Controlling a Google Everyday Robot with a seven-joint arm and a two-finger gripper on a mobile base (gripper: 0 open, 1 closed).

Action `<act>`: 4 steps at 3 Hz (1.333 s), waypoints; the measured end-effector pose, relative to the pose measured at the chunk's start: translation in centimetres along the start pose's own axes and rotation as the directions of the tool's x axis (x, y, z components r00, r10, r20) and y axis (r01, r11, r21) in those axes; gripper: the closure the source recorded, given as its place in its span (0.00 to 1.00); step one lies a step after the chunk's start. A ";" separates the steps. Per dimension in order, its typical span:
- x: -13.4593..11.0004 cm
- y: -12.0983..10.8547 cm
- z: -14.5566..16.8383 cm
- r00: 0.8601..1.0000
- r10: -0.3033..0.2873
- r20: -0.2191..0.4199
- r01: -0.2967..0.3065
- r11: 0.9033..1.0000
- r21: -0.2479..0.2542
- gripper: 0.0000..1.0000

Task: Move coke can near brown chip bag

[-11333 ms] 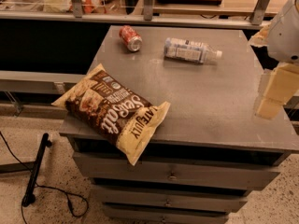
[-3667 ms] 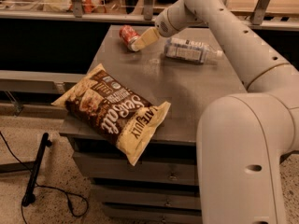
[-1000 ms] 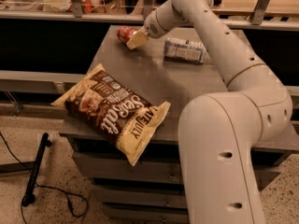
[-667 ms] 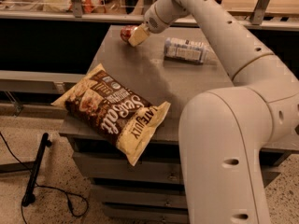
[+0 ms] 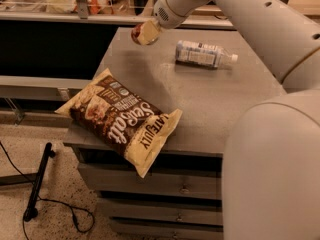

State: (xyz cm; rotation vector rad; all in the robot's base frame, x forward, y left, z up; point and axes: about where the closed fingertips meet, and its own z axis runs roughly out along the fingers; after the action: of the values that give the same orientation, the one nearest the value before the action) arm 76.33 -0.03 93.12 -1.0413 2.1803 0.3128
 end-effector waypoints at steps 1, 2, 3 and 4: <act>0.7 2.9 -3.2 0.998 0.064 -0.019 -0.063 0.996 0.057 1.00; 3.9 6.3 -4.4 0.986 0.152 -0.071 -0.146 0.986 0.078 1.00; 7.1 8.8 -4.7 0.964 0.221 -0.150 -0.212 0.975 0.073 1.00; 9.4 9.5 -5.1 0.949 0.254 -0.188 -0.250 0.967 0.046 1.00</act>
Offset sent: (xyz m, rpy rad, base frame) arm -0.1513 -0.0075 -0.0416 -0.0514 0.2092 -0.2629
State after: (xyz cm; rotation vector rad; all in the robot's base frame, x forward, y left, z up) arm 62.59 -1.87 89.82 -0.8080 2.4925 0.3132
